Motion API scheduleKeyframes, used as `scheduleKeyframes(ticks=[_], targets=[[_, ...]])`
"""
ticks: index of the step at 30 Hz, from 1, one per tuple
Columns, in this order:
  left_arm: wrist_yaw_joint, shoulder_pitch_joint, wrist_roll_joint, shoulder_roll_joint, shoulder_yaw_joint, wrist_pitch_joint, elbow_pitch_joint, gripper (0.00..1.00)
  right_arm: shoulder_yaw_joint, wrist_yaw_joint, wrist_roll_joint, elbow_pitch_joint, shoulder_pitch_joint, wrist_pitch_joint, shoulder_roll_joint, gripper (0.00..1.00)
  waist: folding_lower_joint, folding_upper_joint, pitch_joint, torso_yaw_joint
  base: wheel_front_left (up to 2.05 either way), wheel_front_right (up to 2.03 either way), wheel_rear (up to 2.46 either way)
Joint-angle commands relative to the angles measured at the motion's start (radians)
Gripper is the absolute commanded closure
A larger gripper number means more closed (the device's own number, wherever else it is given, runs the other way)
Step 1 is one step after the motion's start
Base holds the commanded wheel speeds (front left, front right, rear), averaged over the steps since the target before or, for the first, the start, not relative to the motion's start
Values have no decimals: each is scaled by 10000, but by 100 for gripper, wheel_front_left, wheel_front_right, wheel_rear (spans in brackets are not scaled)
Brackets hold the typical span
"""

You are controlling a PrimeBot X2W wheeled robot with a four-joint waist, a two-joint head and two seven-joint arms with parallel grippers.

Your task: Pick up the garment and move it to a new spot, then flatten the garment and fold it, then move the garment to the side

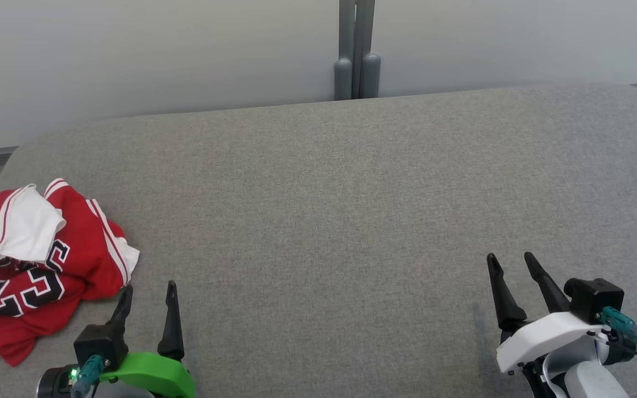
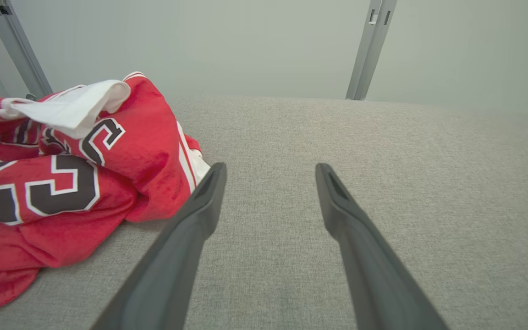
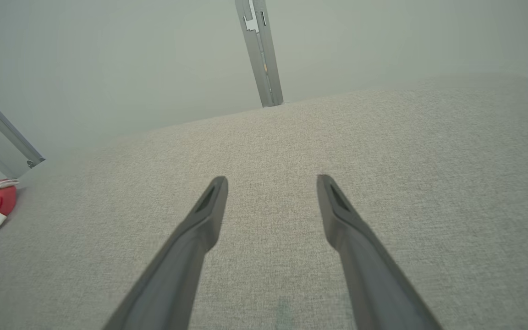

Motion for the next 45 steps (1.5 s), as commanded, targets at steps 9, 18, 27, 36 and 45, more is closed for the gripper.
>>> scheduleKeyframes(ticks=[9, 18, 27, 36, 45], targets=[[113, 167, 765, 100, -120, -249, 79, 0, -122, 3, -1020, -9, 139, -261, -32, 0, 0, 0, -25, -28, 0, 0, 0], [45, 218, 1216, -55, 34, -421, 291, 0, -195, 3, -1739, 41, 196, -431, -27, 0, 0, 0, -46, -7, 0, 0, 0], [-27, 269, 1828, -122, 183, -580, 355, 0, -138, 4, -2317, 39, 215, -585, -33, 0, 0, 0, -2, 41, 0, 0, 0], [99, 239, 2038, -245, 475, -623, 451, 0, 171, 2, -2551, -91, 281, -648, -2, 0, 0, 0, 70, 761, 0, 0, 0], [-57, 513, 1945, -358, 810, -620, 734, 0, 1094, 2, -2481, -19, 66, -649, 56, 0, 0, 0, 182, 3012, 0, 0, 0]])
